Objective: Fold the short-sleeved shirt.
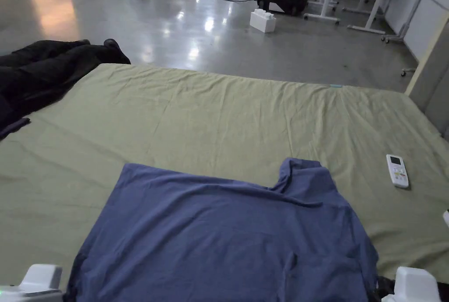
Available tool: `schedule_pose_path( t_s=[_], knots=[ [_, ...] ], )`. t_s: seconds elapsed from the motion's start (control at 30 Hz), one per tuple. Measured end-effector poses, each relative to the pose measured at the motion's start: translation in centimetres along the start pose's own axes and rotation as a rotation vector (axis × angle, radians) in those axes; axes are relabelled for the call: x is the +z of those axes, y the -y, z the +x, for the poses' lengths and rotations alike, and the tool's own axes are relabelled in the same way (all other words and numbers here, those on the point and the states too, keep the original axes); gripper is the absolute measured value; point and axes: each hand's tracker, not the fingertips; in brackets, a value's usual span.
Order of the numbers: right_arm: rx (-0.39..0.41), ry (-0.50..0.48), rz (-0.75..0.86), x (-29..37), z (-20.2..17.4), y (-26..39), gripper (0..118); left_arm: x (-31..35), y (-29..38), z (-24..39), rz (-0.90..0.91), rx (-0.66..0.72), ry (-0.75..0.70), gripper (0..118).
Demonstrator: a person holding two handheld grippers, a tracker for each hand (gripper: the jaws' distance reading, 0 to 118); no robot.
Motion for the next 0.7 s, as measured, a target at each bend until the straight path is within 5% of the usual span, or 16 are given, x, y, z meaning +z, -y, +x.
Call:
schedule_pose_path(
  t_s=[0.1, 0.37, 0.47, 0.53, 0.6, 0.7],
  knots=[
    [-0.067, -0.027, -0.126, -1.0, 1.8, 1.7, 60, 0.9, 0.1, -0.1, 0.021, 0.011, 0.004, 6],
    [-0.078, -0.074, -0.385, -5.7, 2.3, 6.1, 62, 1.4, -0.2, -0.1, 0.025, 0.029, -0.001, 6],
    [-0.033, -0.058, -0.352, -6.1, 1.3, 7.3, 51, 1.3, -0.1, 0.1, 0.022, 0.024, -0.004, 6],
    [-0.026, -0.068, -0.352, -5.5, 1.1, 7.0, 9, 1.1, 0.0, 0.1, 0.017, 0.024, -0.007, 6],
    [-0.069, -0.146, -0.347, -5.4, 1.1, 6.9, 8, 1.2, 0.2, 0.1, 0.019, 0.025, -0.004, 6],
    [-0.001, -0.101, -0.349, -5.2, 0.3, 6.7, 7, 1.2, 0.2, -0.1, 0.026, 0.029, 0.001, 6]
  ],
)
